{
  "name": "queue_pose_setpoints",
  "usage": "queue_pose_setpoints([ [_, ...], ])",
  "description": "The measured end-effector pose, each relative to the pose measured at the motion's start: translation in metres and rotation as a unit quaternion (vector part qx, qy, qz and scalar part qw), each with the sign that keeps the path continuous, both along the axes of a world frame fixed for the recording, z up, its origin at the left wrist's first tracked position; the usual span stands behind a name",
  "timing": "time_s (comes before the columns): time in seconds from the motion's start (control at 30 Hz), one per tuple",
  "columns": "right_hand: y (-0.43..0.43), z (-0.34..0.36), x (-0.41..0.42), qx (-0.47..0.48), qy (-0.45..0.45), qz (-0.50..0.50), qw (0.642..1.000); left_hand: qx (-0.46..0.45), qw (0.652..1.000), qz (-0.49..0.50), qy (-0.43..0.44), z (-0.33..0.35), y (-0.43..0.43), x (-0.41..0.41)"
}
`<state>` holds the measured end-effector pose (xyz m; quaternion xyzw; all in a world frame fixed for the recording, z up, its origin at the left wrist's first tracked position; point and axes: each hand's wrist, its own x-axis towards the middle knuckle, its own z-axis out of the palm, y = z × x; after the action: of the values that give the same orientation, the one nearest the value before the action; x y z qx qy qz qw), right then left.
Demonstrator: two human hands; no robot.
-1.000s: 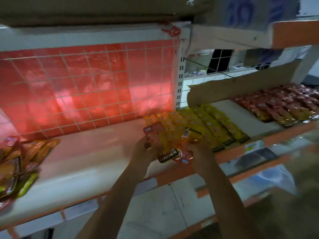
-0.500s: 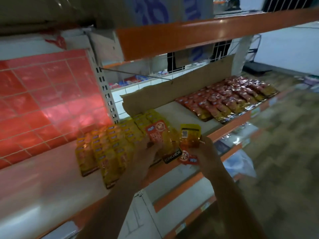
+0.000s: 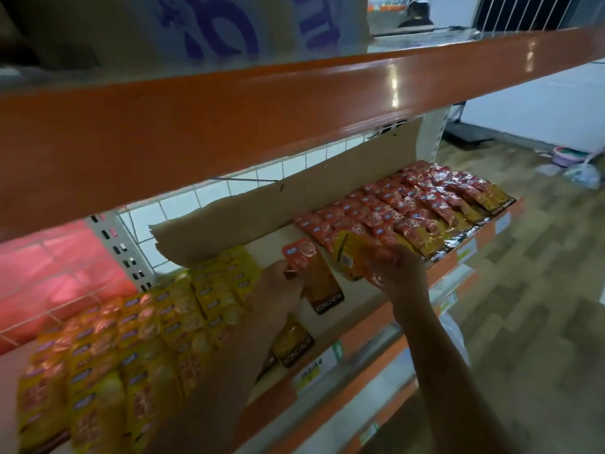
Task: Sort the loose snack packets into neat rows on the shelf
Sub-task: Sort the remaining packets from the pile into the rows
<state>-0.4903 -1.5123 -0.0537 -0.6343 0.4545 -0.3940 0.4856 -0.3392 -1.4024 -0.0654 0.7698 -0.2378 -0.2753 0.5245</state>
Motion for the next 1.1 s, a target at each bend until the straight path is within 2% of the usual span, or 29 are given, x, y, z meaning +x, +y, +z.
queue_pose_setpoints([
  [0.13,-0.029,0.002,0.005,-0.039,-0.027,0.002,0.999,0.022,1.000,0.006,-0.013,-0.010,-0.030,-0.007],
  [0.3,-0.072,0.005,0.017,-0.005,-0.052,-0.001,0.999,0.031,0.999,0.008,-0.011,-0.026,-0.062,-0.021],
  [0.47,-0.120,0.006,0.017,-0.027,-0.036,0.059,0.997,0.062,0.995,0.060,-0.053,-0.031,-0.087,-0.038],
  [0.57,-0.141,0.007,0.020,0.002,-0.010,0.132,0.991,0.103,0.989,0.066,-0.077,-0.033,-0.094,-0.045],
  [0.67,-0.154,-0.003,0.026,0.043,0.032,0.236,0.970,0.117,0.985,0.080,-0.101,-0.034,-0.096,-0.051],
  [0.8,-0.159,-0.012,0.026,0.049,0.072,0.340,0.936,0.114,0.977,0.110,-0.141,-0.032,-0.095,-0.059],
  [0.97,-0.164,-0.011,0.023,0.006,0.125,0.426,0.896,0.187,0.956,0.095,-0.205,-0.024,-0.093,-0.065],
  [1.1,-0.155,-0.011,0.024,-0.012,0.160,0.486,0.859,0.127,0.962,0.164,-0.175,-0.028,-0.091,-0.076],
])
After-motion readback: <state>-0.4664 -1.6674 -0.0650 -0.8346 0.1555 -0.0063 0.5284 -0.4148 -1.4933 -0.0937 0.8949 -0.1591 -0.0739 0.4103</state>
